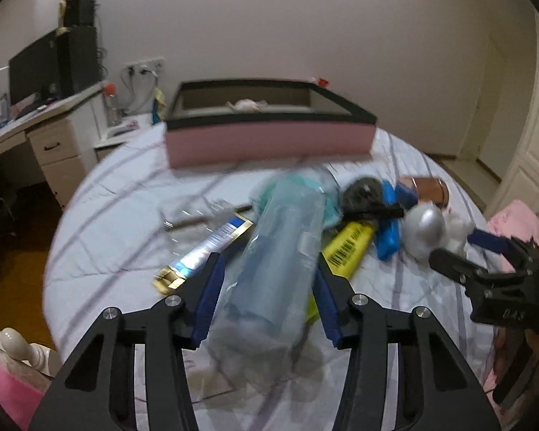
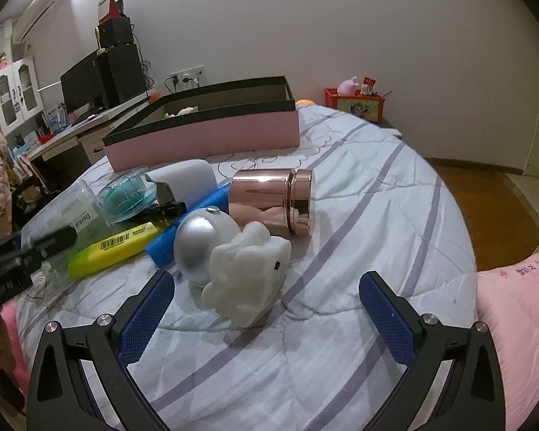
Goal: Organize rigid objects
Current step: 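Grasp the clear dental floss box with the left tool while the right tool grasps the white astronaut toy, then carry the floss box and astronaut toy into the pink box and open both tools, then lift both tools out of the pink box back toward the table, then grasp the gold-and-blue small box with the left tool while the right tool grasps the rose-gold canister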
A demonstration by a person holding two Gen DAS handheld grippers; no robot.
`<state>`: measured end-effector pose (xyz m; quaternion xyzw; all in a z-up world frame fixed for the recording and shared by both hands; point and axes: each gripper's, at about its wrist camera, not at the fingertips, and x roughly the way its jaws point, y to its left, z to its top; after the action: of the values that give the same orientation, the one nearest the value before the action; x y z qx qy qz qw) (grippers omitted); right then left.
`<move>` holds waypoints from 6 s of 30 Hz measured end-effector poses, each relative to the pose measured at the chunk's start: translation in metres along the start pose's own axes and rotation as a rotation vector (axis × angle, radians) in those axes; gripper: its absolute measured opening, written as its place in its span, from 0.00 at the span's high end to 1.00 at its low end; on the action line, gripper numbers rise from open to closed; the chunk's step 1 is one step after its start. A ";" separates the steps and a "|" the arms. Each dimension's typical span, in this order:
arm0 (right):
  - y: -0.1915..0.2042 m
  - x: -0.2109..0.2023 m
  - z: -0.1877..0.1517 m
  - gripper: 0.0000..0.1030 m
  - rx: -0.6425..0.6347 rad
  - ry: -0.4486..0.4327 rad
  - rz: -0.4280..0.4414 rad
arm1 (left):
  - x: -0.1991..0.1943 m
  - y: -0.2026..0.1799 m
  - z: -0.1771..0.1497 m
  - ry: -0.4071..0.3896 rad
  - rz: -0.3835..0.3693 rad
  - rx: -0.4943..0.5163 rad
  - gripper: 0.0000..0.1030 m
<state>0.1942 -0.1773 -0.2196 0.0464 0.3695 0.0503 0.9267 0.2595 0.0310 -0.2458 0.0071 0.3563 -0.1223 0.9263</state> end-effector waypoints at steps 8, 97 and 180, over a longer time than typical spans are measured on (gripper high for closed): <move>-0.001 0.015 0.013 0.19 -0.011 0.032 0.073 | 0.005 0.003 0.003 0.000 0.005 -0.038 0.62; 0.065 0.100 0.220 0.34 -0.215 -0.112 0.027 | 0.102 0.019 0.210 -0.061 0.251 0.133 0.65; 0.035 -0.067 0.023 0.00 -0.049 -0.193 0.041 | -0.079 0.015 -0.007 -0.169 0.154 -0.104 0.00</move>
<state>0.1597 -0.1527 -0.1535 0.0357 0.2760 0.0736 0.9577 0.2023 0.0640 -0.1999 -0.0237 0.2811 -0.0322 0.9588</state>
